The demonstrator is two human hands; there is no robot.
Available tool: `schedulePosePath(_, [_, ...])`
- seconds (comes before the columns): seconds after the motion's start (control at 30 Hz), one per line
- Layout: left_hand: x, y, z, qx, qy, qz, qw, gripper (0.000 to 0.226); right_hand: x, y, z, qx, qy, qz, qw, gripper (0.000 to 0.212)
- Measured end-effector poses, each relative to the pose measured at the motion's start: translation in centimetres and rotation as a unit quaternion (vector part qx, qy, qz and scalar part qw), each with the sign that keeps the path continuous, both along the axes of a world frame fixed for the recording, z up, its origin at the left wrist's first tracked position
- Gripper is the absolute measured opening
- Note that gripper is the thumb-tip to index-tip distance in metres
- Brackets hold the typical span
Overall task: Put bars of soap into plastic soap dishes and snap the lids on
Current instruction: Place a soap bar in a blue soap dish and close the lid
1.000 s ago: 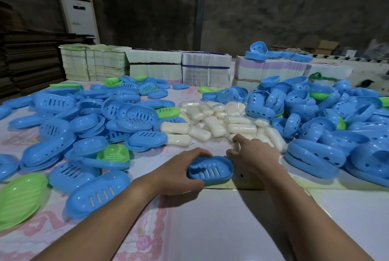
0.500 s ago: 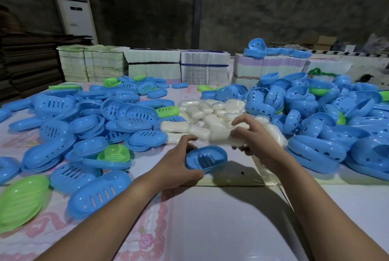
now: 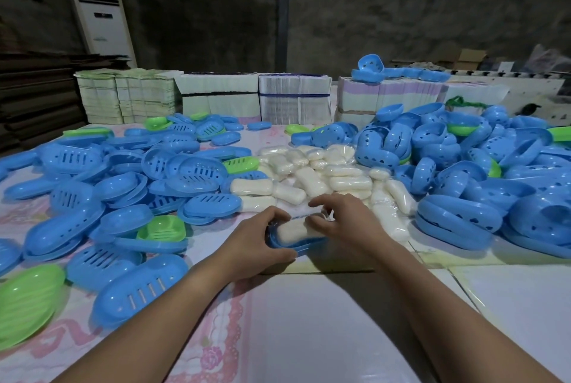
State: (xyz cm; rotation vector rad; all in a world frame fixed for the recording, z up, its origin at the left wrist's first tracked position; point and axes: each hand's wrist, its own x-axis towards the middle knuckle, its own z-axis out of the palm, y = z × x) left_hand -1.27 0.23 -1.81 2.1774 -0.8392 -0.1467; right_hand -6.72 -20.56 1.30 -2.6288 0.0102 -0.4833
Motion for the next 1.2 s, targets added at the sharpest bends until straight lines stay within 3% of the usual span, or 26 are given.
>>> schedulePosePath(0.2, [0.0,-0.2,-0.2,-0.012,0.013,0.009,1.000,0.053,0.4,0.3,-0.3,-0.077,-0.006,-0.015,0.997,0.039])
schedulePosePath(0.3, [0.0,-0.2,-0.2,-0.010,0.011,0.009,1.000,0.052,0.0,0.1,0.4,-0.086,-0.071,-0.047,0.993,0.044])
schedulePosePath(0.43, [-0.1,-0.2,-0.2,-0.006,0.000,0.008,1.000,0.051,-1.2,-2.9,2.9,-0.086,-0.196,-0.217,0.952,0.033])
schedulePosePath(0.53, [-0.2,-0.2,-0.1,-0.001,-0.006,0.010,1.000,0.051,-2.6,-6.2,4.4,-0.084,-0.163,-0.362,0.914,0.036])
schedulePosePath(0.63, [-0.1,-0.3,-0.2,0.002,-0.012,0.013,1.000,0.049,-3.6,-8.5,4.4,-0.068,-0.046,-0.419,0.904,0.045])
schedulePosePath(0.73, [-0.1,-0.3,-0.2,0.005,-0.014,0.013,1.000,0.050,-3.5,-9.3,3.5,-0.060,-0.001,-0.383,0.922,0.049])
schedulePosePath(1.03, [0.0,-0.2,-0.4,-0.001,-0.028,0.007,1.000,0.045,-2.5,-9.0,2.8,-0.042,-0.124,-0.321,0.938,0.048])
schedulePosePath(1.2, [0.0,-0.2,-0.5,-0.001,-0.033,0.009,0.999,0.044,-1.8,-7.0,3.0,-0.040,-0.125,-0.232,0.964,0.049])
